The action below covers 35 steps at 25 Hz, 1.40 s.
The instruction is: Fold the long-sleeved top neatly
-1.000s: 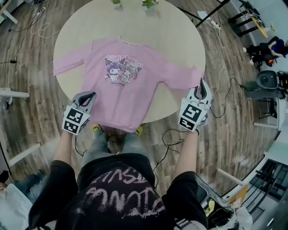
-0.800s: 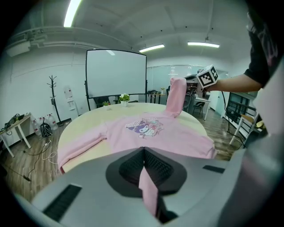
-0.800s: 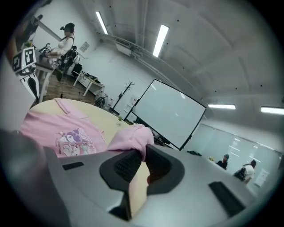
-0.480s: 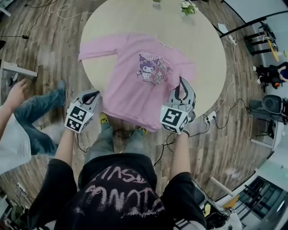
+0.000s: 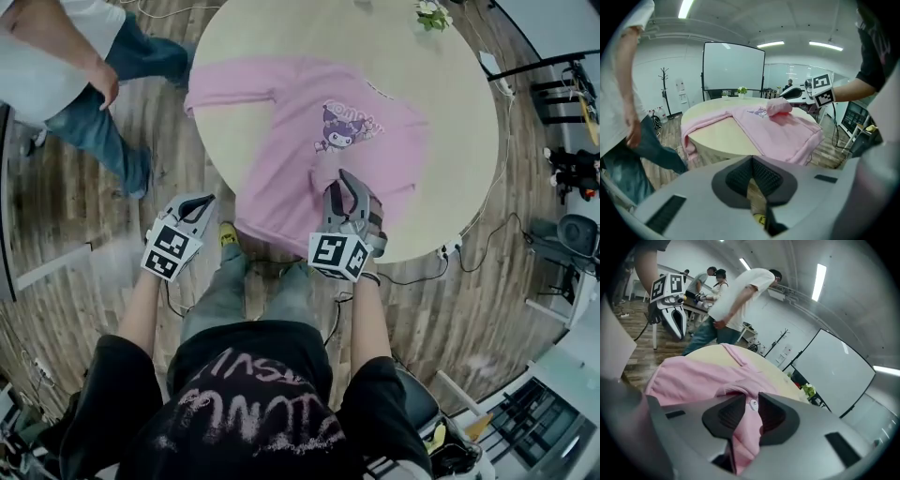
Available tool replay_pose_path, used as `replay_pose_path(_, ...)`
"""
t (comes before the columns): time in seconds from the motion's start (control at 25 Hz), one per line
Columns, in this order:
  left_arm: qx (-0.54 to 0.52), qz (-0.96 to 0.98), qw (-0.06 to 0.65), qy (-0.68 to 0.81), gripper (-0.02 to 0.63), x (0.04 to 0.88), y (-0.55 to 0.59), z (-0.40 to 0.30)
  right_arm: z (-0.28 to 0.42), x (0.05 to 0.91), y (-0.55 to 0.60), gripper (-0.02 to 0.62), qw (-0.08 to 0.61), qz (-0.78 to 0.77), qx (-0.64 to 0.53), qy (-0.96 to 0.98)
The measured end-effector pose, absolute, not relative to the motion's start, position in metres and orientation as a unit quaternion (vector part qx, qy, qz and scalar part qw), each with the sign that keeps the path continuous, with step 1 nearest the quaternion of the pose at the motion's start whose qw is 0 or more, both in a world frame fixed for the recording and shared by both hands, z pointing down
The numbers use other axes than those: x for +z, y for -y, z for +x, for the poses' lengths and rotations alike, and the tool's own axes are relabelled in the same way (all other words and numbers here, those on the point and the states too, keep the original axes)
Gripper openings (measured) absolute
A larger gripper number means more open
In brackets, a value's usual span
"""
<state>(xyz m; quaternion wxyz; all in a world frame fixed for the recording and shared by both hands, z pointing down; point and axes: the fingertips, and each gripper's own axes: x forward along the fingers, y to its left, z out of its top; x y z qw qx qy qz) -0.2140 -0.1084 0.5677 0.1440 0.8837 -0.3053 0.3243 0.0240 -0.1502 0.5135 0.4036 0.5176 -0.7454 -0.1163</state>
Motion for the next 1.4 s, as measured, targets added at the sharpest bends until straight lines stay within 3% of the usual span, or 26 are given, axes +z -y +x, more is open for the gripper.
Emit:
replay_pose_path(0.32, 0.327, 0.874, 0.171, 0.317, 0.012, 0.585, 0.1, -0.225, -0.025, 0.542, 0.144, 0.137, 0.395, 0.462, -0.085, 0.789)
replay_pose_path(0.96, 0.313, 0.841, 0.179, 0.403, 0.014, 0.598, 0.169, -0.294, -0.086, 0.567, 0.122, 0.126, 0.398, 0.4, -0.011, 0.825)
replay_pose_path(1.4, 0.298, 0.833, 0.179, 0.429, 0.041, 0.649, 0.261, -0.343, -0.062, 0.513, 0.175, 0.108, 0.323, 0.527, 0.065, 0.784)
